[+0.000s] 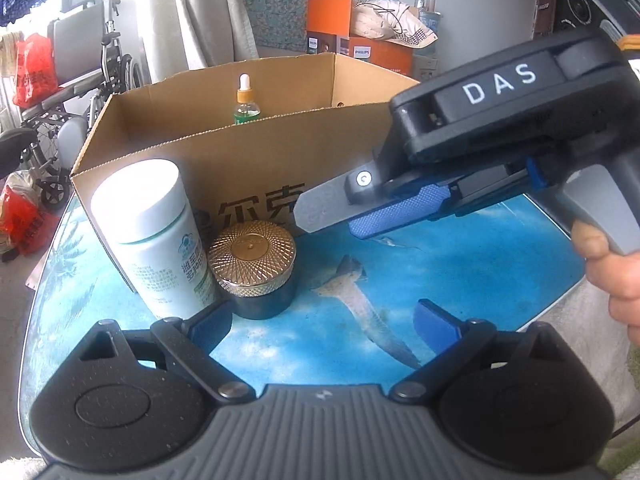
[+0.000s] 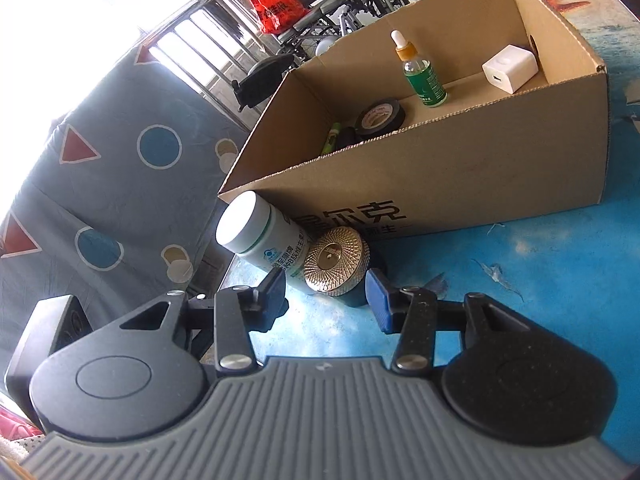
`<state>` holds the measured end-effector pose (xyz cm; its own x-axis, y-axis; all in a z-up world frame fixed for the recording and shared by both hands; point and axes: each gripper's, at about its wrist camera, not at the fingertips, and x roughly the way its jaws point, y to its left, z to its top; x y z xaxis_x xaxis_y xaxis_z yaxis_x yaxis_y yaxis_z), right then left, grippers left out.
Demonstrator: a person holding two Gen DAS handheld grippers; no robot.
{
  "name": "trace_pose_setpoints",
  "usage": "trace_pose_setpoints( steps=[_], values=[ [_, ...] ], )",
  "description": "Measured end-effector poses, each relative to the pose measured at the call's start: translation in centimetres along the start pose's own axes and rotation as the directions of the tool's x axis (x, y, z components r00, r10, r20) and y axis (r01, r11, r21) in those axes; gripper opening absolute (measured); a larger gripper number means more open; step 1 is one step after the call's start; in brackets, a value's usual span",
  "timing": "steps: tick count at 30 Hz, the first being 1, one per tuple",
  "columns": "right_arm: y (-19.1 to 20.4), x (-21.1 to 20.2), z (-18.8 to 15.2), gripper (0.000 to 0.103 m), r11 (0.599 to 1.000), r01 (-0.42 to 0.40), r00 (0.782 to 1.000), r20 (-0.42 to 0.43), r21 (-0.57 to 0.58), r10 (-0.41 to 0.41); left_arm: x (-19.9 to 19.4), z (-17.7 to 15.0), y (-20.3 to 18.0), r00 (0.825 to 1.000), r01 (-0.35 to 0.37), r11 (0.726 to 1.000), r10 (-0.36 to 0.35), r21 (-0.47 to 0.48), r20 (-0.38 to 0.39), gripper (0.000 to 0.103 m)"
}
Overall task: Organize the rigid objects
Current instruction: 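Move the right gripper to the gold-lidded jar on the table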
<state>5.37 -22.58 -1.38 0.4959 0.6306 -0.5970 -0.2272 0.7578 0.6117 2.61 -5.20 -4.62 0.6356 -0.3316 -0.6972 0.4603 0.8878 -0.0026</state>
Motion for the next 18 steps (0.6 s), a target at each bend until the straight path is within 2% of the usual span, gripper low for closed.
trace_pose_setpoints(
  steps=[4, 10, 18],
  values=[
    [-0.2, 1.9, 1.2, 0.044, 1.000, 0.015, 1.000, -0.015, 0.003, -0.015, 1.0, -0.4, 0.5, 0.999, -0.036, 0.999, 0.035, 0.018, 0.025, 0.098],
    [-1.0, 4.6, 2.7, 0.040, 0.999, 0.034, 0.999, -0.034, 0.012, -0.033, 2.1, -0.4, 0.8, 0.999, -0.030, 0.999, 0.029, 0.026, 0.035, 0.098],
    [-0.6, 7.1, 3.2, 0.041, 0.998, 0.038, 0.996, -0.082, -0.058, -0.043, 2.7, -0.2, 0.3, 0.999, -0.031, 0.999, 0.029, 0.026, 0.042, 0.098]
  ],
)
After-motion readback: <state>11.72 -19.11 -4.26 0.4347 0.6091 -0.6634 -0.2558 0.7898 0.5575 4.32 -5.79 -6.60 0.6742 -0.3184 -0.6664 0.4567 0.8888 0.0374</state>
